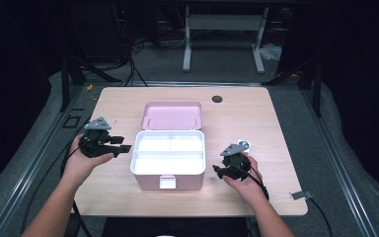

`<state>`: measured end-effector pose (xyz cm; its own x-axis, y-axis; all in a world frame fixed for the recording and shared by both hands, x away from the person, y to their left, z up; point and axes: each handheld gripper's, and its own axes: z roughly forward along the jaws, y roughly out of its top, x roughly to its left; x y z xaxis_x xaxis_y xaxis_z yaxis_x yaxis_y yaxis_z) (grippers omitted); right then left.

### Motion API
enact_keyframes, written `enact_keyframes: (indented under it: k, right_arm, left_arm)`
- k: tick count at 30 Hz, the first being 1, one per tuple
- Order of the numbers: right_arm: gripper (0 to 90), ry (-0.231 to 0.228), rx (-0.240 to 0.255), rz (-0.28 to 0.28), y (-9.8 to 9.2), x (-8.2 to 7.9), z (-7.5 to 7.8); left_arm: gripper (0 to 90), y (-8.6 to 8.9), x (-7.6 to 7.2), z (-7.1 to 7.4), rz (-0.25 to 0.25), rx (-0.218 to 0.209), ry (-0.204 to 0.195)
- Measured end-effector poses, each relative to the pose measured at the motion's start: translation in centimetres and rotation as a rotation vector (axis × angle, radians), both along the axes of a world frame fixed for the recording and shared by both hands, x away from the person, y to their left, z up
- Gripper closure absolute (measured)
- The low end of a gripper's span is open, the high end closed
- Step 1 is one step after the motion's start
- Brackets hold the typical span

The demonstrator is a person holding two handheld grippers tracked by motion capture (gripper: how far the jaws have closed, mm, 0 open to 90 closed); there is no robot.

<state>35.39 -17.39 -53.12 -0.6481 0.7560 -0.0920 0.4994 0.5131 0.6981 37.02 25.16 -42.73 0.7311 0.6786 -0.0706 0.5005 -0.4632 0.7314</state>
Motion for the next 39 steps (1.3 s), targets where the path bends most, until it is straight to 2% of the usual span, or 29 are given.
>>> enact_keyframes:
  k: [10,14,17,27,35,39]
  right_arm:
    - [39.7,-0.001,-0.003,-0.001,-0.1,0.0,0.1]
    - [39.8,0.000,0.002,-0.002,-0.2,-0.1,0.1]
    - [39.7,0.010,-0.012,0.003,-0.3,-0.1,0.3]
    - [39.7,-0.007,-0.006,0.000,-0.2,-0.2,0.3]
    - [39.8,-0.006,0.001,0.000,-0.3,-0.2,0.4]
    - [39.8,-0.010,0.005,0.001,-0.3,-0.3,0.4]
  left_arm:
    - [51.3,-2.4,0.6,0.5,-0.060,0.016,-0.005]
    - [51.6,-3.4,0.7,0.6,-0.085,0.024,0.005]
    - [51.7,-4.1,0.8,0.8,-0.104,0.036,0.005]
    - [53.4,-6.3,1.1,1.1,-0.159,0.058,0.005]
    - [59.3,-7.8,1.2,1.5,-0.208,0.100,-0.004]
    - [61.4,-8.5,1.2,1.8,-0.244,0.143,-0.004]
